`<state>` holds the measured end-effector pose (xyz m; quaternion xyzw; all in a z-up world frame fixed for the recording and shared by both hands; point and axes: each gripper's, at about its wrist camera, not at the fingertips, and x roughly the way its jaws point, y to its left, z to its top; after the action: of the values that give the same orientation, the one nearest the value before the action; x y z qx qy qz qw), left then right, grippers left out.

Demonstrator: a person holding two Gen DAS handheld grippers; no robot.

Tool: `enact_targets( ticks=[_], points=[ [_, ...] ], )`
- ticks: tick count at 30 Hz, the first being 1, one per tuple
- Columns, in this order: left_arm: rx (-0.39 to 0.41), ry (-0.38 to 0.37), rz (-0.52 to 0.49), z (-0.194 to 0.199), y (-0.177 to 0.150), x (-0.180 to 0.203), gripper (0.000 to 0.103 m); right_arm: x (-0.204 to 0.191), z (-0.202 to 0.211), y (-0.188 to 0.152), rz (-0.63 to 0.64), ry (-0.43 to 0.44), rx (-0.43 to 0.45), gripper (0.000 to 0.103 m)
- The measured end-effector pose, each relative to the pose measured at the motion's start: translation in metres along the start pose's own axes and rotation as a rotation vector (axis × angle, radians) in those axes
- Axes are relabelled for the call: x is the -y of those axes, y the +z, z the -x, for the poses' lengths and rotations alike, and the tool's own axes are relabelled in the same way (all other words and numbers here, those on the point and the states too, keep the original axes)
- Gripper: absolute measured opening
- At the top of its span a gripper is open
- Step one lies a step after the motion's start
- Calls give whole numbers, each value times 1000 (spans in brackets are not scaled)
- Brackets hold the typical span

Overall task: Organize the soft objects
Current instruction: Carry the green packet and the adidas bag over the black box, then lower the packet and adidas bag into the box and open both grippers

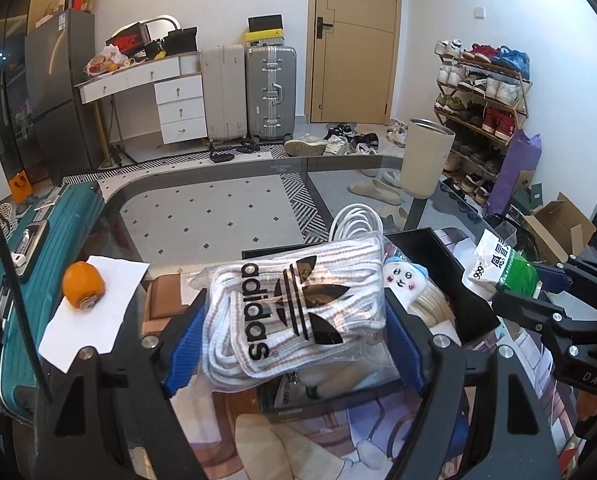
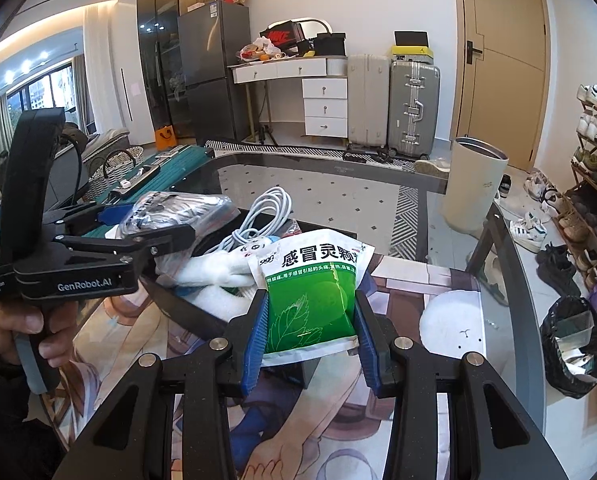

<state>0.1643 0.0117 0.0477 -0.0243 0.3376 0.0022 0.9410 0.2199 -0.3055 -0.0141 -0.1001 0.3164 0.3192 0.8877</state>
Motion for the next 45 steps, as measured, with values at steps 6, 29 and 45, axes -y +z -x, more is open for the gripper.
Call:
enact_targets(
  ticks=[6,29,45],
  points=[
    [-27,-3,-9,-17,4,3,79,-4,-14,4,33,-2,-12,40],
    [-38,3,-68,-37,9,13,82,-26,-60,19,101,64,-110,46],
    [-100,-16,-40,-35,-6,11,85,-11,-35,12,82,29,-68,61]
  ],
)
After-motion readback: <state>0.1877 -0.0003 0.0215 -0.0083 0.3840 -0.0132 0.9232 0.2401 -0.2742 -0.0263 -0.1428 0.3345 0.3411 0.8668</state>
